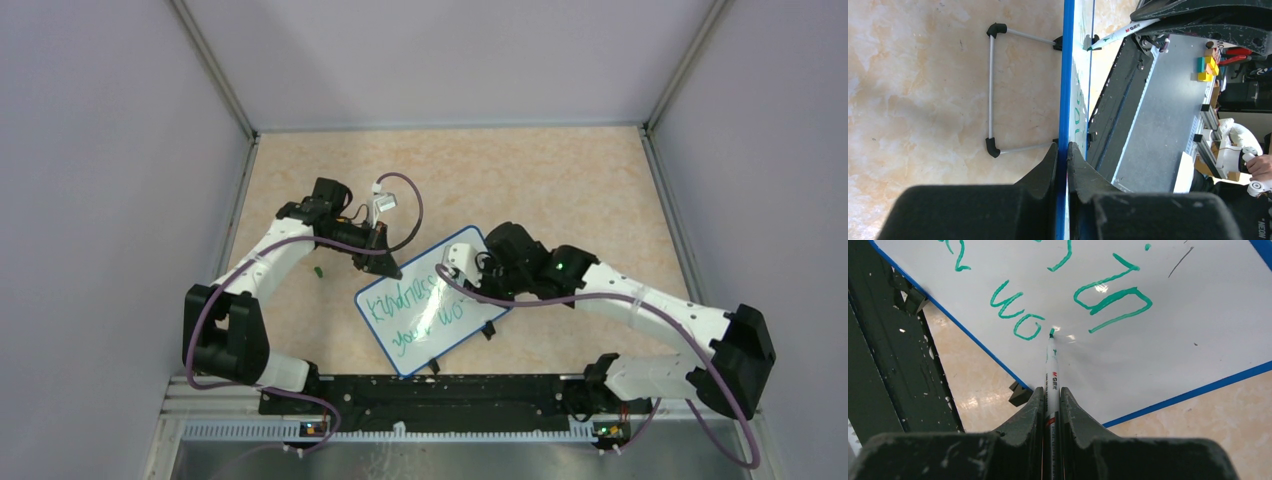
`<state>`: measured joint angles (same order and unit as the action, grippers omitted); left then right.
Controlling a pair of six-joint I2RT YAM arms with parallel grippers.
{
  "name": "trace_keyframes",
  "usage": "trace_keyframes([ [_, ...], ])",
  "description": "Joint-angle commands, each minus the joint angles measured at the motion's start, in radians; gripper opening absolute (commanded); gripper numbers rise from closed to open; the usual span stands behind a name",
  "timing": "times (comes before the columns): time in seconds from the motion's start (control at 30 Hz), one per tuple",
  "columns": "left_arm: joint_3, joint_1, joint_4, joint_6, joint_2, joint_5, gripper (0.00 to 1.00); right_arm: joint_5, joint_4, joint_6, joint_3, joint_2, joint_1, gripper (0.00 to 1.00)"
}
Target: Write a sentence on the whiteboard
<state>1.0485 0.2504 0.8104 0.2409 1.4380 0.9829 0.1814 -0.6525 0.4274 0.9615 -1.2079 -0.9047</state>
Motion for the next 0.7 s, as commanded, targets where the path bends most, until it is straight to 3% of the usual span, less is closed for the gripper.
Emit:
trace_keyframes([
  [0.0,-0.041,0.026,0.002,0.024,0.036,-0.113,0.00,-0.038,0.004,0.016,-0.034,0.032,0.015,0.00],
  [0.67,-0.042,0.026,0.000,0.023,0.033,-0.116,0.00,-0.001,0.023,-0.005,-0.019,0.016,0.016,0.00],
])
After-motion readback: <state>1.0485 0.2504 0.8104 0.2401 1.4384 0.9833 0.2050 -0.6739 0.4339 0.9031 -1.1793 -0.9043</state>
